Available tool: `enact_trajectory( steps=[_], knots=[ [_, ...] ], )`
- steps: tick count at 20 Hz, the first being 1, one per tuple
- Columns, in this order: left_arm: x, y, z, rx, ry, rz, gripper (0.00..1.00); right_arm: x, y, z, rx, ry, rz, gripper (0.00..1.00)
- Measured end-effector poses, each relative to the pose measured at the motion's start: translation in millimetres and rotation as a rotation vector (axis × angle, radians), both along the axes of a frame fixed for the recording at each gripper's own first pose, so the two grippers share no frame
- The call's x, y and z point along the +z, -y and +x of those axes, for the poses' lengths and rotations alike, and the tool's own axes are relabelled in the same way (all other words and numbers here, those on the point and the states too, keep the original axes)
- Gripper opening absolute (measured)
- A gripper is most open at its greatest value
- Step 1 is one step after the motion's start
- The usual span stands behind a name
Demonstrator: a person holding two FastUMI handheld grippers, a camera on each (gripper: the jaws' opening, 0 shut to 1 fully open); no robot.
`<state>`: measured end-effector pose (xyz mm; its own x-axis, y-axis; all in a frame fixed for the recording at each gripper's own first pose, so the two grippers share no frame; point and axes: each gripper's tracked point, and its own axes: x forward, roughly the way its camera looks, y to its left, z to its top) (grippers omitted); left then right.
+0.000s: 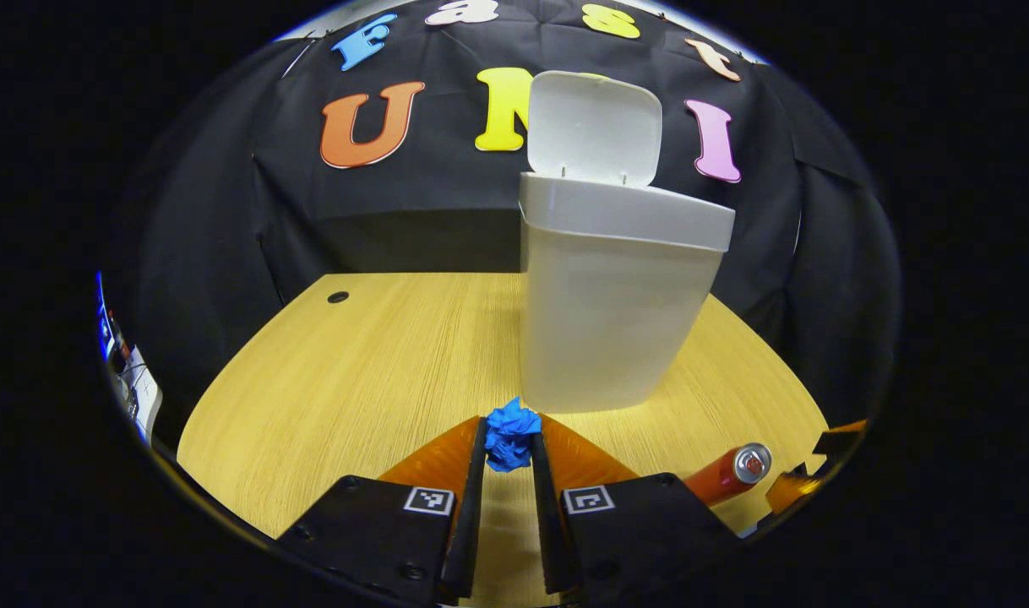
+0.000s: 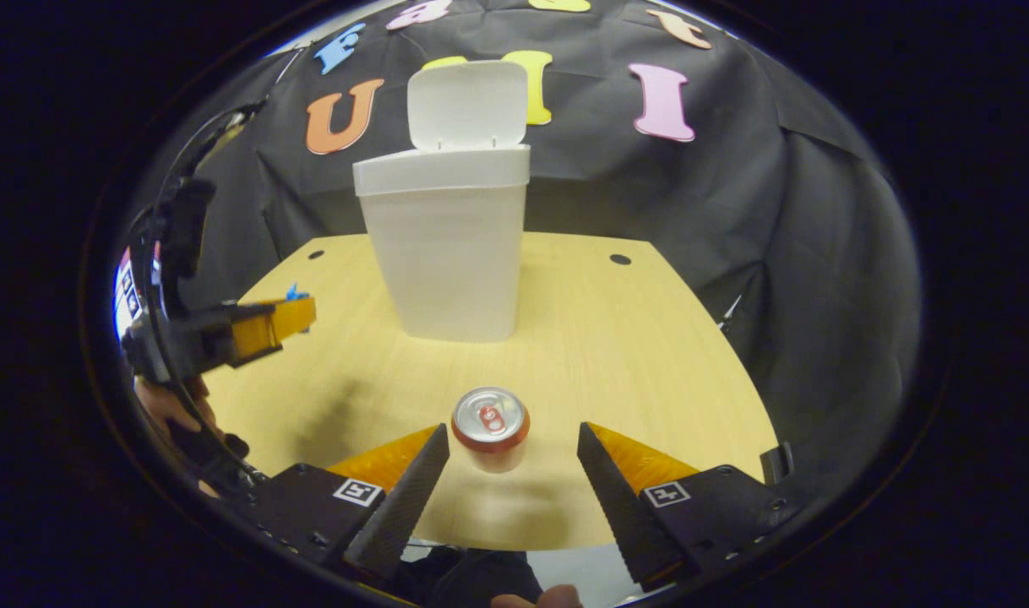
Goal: Press the lid of the desktop garbage bin to open it, pick up the crumpled paper on the desktop and throw it into the bin, then pick up the pop can on the desktop and drop it into the bin, and finally close the garbage bin lid.
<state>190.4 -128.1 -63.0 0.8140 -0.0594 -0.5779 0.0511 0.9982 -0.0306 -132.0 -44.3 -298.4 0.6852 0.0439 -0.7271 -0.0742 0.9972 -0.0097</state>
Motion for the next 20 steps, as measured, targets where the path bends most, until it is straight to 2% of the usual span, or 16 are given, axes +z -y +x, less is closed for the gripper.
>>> enact_trajectory(
  steps=[5,6,9,20],
  knots=[
    [28.7,2.4,6.0,0.0,0.052,-0.006,0.33,-32.0,-5.4,-15.4,-0.007,-0.085,0.027,0.96],
    [33.8,0.7,7.0,-0.001,0.067,-0.002,0.33,-38.9,-7.0,-15.0,-0.014,-0.102,0.034,0.94],
    [47.2,-0.5,6.0,-0.005,0.1,0.002,0.33,-61.6,-8.9,-9.0,-0.026,-0.145,0.038,0.96],
    [74.6,-14.8,6.6,0.0,0.151,0.013,0.33,-107.4,-12.7,12.9,-0.058,-0.155,0.044,0.96]
  ],
)
